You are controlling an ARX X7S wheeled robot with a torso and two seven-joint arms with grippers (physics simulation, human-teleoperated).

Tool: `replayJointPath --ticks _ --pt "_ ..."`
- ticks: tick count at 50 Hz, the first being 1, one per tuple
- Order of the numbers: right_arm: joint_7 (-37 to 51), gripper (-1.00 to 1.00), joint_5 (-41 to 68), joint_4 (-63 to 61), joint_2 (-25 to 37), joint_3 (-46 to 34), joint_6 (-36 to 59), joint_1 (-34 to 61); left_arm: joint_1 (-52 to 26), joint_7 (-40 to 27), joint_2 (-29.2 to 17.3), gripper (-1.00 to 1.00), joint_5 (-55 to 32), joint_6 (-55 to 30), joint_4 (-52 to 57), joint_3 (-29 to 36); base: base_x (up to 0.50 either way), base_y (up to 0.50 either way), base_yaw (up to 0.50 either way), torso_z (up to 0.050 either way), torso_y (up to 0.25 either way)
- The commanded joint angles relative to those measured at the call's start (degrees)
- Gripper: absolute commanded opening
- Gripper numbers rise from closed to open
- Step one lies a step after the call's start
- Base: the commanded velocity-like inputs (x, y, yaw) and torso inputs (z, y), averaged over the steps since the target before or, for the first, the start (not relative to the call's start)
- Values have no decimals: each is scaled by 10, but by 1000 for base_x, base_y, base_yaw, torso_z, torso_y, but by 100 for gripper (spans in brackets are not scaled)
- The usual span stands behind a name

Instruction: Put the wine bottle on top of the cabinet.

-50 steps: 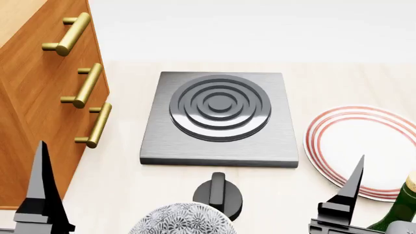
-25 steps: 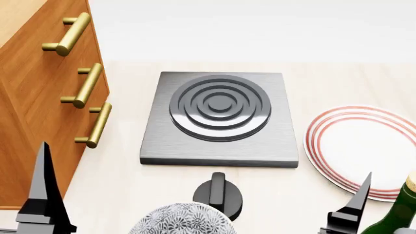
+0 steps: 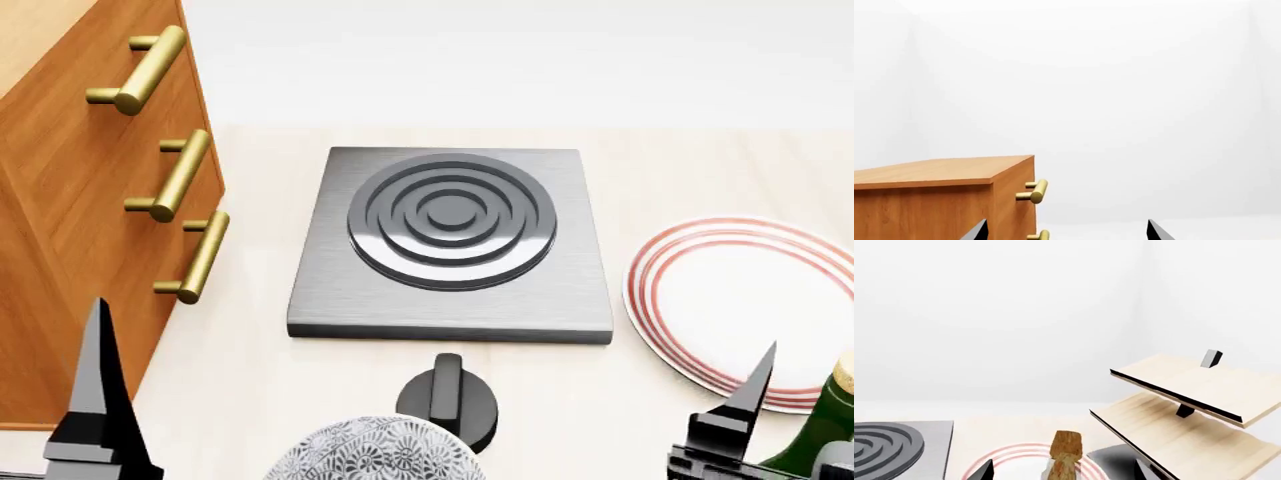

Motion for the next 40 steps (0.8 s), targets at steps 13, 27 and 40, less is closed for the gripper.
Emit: replayJointPath --ticks 13,27,40 --pt "-5 -100 25 -7 -2 17 -10 5 -3 -9 -6 100 -3 -5 3 12 0 0 0 0 0" --pt "1 -100 32 -21 3 27 -4 8 -6 -12 -8 100 -6 -1 -3 18 0 0 0 0 1" --pt "-9 -100 144 -104 44 60 93 115 -8 -8 -7 100 -4 15 -30 38 0 0 0 0 1"
